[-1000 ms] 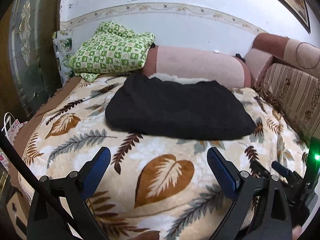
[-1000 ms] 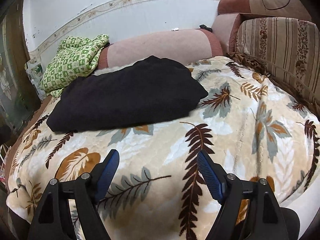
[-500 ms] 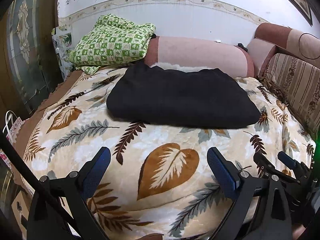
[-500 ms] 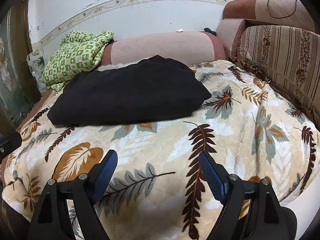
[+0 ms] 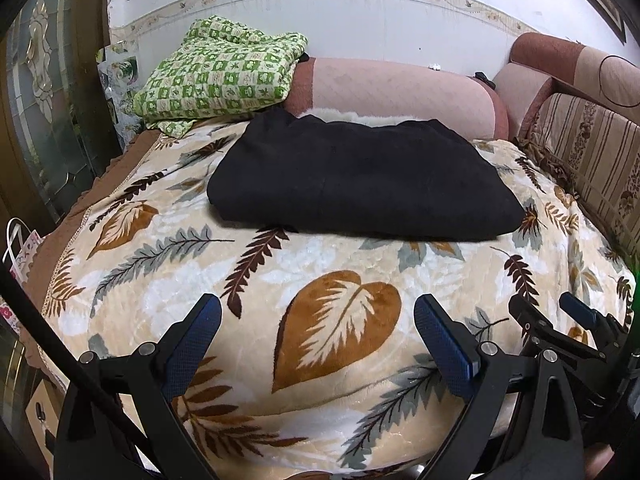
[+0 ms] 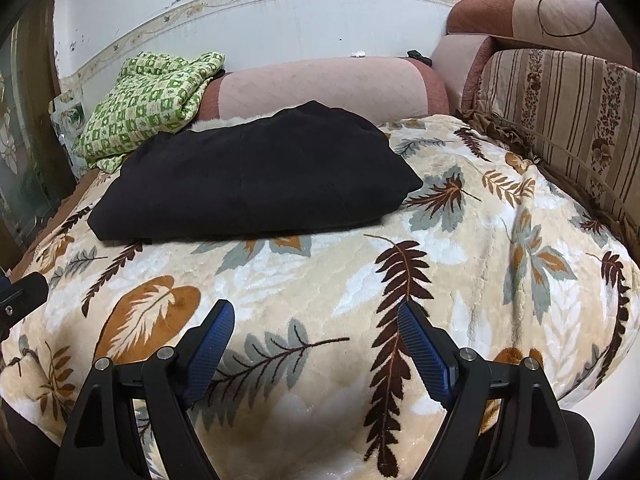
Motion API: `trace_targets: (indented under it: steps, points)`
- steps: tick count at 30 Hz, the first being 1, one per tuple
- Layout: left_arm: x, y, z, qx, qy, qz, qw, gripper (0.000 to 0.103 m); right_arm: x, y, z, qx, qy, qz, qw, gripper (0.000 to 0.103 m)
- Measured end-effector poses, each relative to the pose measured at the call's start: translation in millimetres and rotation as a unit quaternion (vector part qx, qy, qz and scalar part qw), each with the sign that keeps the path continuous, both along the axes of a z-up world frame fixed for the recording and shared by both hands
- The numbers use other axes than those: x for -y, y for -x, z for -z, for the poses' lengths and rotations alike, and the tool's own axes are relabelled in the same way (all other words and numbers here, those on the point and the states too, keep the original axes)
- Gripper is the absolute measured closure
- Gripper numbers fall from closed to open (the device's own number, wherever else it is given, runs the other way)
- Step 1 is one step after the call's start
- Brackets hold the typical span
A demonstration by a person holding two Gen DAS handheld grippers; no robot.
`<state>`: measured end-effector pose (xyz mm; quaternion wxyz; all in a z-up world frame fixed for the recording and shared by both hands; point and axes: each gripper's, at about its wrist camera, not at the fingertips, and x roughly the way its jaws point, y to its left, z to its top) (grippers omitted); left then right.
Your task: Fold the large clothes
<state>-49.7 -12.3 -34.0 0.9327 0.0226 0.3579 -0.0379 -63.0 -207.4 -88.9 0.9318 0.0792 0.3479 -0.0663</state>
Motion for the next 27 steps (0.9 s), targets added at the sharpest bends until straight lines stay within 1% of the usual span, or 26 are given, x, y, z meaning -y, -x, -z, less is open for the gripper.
trace_targets:
  steps: [13,27]
  points:
    - [-2,-5,10,-0.021,0.003,-0.002,0.9998,0.007,-13,2,-4,0.005,0.041,-0.004,0.999,0.014]
    - [-9,-6,18,-0.032,0.006,-0.009,0.9994,0.006,-14,0,-3,-0.006,0.046,0.004,0.999,0.013]
